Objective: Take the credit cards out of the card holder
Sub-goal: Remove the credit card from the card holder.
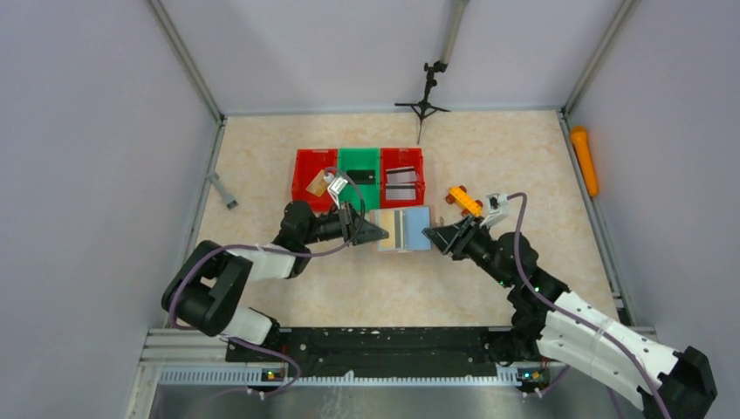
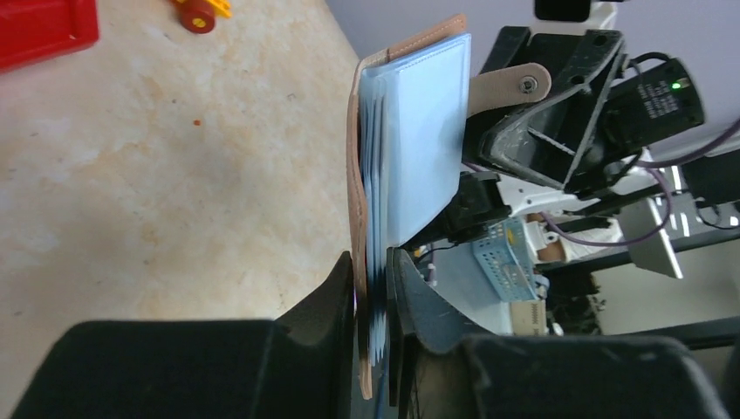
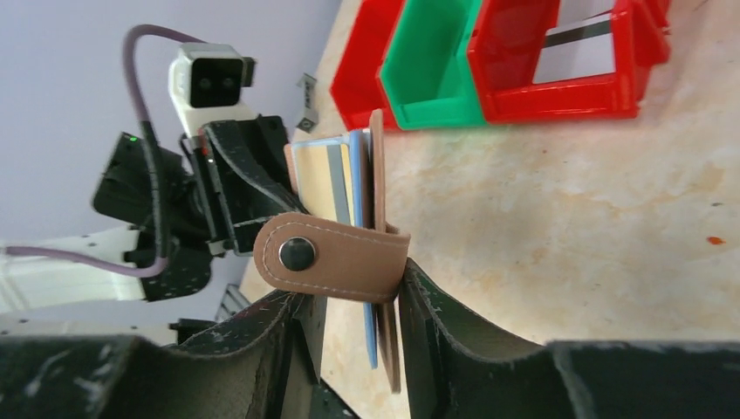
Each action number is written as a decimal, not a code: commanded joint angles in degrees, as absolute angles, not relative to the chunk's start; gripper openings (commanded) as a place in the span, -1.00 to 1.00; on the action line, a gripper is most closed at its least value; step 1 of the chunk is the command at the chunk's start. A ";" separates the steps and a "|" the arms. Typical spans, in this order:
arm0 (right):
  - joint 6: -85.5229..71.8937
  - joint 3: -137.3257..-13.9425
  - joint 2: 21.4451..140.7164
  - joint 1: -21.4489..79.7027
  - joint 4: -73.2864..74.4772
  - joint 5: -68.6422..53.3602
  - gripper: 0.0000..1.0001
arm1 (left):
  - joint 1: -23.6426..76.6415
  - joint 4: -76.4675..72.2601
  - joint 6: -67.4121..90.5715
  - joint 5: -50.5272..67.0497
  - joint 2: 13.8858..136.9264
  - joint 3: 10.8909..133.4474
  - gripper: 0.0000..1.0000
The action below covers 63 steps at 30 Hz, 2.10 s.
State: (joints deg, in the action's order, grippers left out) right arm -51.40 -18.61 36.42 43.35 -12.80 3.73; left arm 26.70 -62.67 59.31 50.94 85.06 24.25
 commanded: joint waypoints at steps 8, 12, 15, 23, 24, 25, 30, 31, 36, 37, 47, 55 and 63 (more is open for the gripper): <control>-35.28 -26.75 30.55 43.04 0.52 5.22 -0.15 | 27.14 -46.05 46.30 43.23 77.30 27.04 -0.84; -35.42 -26.13 31.61 43.07 -6.43 -2.23 -0.18 | 27.24 -46.86 46.94 44.47 77.91 27.33 -0.85; -36.76 -26.20 35.03 43.10 -9.95 -5.95 -0.18 | 27.57 -47.98 47.35 45.06 77.86 27.16 -0.85; -39.79 -26.28 44.87 43.15 -15.94 -9.38 -0.22 | 29.19 -52.80 49.33 48.50 78.08 27.07 -0.85; -40.04 -26.44 45.77 43.15 -16.07 -9.29 -0.23 | 29.50 -53.27 49.57 48.84 78.00 27.03 -0.85; -40.23 -26.53 46.45 43.09 -16.16 -9.10 -0.24 | 29.78 -53.94 49.71 49.17 77.91 26.99 -0.85; -41.14 -25.68 47.22 43.07 -17.72 -8.71 -0.27 | 30.74 -58.00 51.16 51.01 77.62 26.42 -0.85; -41.35 -25.47 47.06 43.06 -17.83 -8.56 -0.27 | 30.91 -58.95 51.58 51.32 77.66 26.36 -0.85; -42.80 -24.61 46.33 43.07 -18.58 -8.76 -0.31 | 31.10 -65.54 54.83 52.98 77.60 25.22 -0.85; -43.23 -24.40 46.19 43.08 -19.08 -9.20 -0.32 | 31.19 -66.65 55.39 53.28 77.56 25.00 -0.85; -47.86 -20.75 44.51 43.07 -28.46 -13.70 -0.50 | 31.42 -78.47 62.36 55.49 79.37 23.66 -0.85; -51.21 -18.54 44.65 43.02 -35.53 -17.10 -0.73 | 31.63 -80.32 63.28 55.04 79.42 23.23 -0.85; -50.77 -19.69 47.13 42.92 -34.02 -17.63 -0.49 | 32.04 -82.72 64.36 55.42 79.10 22.92 -0.84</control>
State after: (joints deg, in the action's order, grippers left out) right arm -50.89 -18.35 45.65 42.57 -33.15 -15.00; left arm 30.79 -75.37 63.11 54.22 79.79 22.96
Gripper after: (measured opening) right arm 0.199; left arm 0.183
